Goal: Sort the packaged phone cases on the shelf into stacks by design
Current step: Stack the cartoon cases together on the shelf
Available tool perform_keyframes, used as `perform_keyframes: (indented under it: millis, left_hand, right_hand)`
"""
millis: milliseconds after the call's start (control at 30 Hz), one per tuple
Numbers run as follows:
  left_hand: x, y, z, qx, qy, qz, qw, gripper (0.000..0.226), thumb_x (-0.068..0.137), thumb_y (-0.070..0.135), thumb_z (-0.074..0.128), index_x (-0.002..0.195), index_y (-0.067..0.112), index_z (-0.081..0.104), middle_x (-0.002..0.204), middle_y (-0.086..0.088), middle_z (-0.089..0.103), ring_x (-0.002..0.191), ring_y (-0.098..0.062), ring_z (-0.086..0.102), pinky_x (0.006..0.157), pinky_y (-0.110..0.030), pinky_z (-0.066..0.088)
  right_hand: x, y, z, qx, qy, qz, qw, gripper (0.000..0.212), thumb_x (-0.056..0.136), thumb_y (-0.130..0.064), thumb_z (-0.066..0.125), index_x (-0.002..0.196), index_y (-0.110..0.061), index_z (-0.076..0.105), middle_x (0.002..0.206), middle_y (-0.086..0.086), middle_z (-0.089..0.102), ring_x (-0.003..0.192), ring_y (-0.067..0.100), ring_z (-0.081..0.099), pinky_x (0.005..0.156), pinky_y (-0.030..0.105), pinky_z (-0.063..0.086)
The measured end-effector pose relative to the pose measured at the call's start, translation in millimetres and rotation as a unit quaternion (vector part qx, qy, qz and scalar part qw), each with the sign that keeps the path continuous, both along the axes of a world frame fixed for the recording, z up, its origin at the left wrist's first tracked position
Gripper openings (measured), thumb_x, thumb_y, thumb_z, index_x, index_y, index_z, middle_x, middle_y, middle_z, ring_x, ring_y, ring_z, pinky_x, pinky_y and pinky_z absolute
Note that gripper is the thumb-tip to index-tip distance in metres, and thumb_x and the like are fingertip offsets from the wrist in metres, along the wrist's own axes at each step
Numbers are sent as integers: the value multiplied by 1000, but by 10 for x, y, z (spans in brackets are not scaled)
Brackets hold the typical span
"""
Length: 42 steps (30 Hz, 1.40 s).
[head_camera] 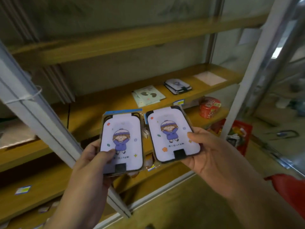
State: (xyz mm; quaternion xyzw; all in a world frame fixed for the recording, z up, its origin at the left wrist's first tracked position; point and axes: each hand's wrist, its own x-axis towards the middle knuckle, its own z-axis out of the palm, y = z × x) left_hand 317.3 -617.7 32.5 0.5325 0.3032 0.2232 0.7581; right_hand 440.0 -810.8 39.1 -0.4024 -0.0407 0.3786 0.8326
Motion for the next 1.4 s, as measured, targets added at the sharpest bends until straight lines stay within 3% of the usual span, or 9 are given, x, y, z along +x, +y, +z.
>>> perform_keyframes:
  millis: [100,167,267,400,567,833,1000,1167,1400]
  left_hand:
    - [375,-122,-23,4,10,-24,1000,23,92,5,57,112,13,66,87,-11,78,64,-22,73,58,-38,58]
    - [639,-170,-53,-2,12,-43,999,22,93,6,56,111,13,66,91,-16,77,65,-26,69,71,-46,47]
    - [1076,-191,-114,-20,22,-65,997,23,94,10,57,113,20,66,95,-16,77,79,-33,69,82,-50,42]
    - [1810,-122,-195,-29,16,-98,995,24,96,13,56,117,24,63,90,-14,78,71,-36,72,59,-43,48]
    - [2850,119,-286,2,15,-95,995,35,96,9,57,125,29,58,99,-1,79,88,-21,76,69,-40,60]
    - [4107,303,-407,139,74,-85,984,38,96,15,52,132,27,54,119,2,68,110,-22,63,99,-47,50]
    - [4536,245,-524,204,117,-71,969,19,99,19,49,117,24,53,108,6,61,93,-9,59,72,-21,47]
    - [4649,180,-610,316,231,-62,918,34,93,22,47,127,22,51,133,-12,45,116,-35,48,98,-48,47]
    - [4582,34,-587,357,250,-60,898,41,90,20,50,129,34,51,126,-1,53,118,-29,52,94,-51,50]
  right_hand:
    - [264,-135,-94,3,21,-36,999,56,78,-7,65,132,2,53,120,31,67,112,44,66,90,57,53]
    - [483,-174,-166,-8,44,-73,996,99,44,-8,94,133,3,52,118,32,67,107,46,68,83,59,56]
    - [903,-220,-275,-25,57,-107,992,134,8,-9,101,132,6,50,118,33,67,96,48,71,62,53,61]
    - [1466,-303,-281,-35,30,-113,993,120,23,-8,102,132,4,51,120,31,66,104,48,68,67,50,61]
    - [2164,-305,-209,-62,-13,-143,988,40,79,-6,61,119,-1,60,114,24,72,98,37,73,64,34,62]
    - [2940,-236,-267,-48,4,-144,988,51,80,-7,61,129,4,54,119,27,69,105,39,71,70,36,61]
    - [3385,-265,-393,-77,6,-116,990,41,82,-10,58,122,0,57,106,23,71,90,30,75,74,42,63]
    - [3803,-261,-419,-79,31,-109,990,48,54,-7,90,94,-3,66,105,27,72,91,39,74,68,49,63]
    - [4294,-261,-411,-100,-2,-6,995,41,86,-2,60,127,-6,61,119,18,72,108,36,70,94,53,54]
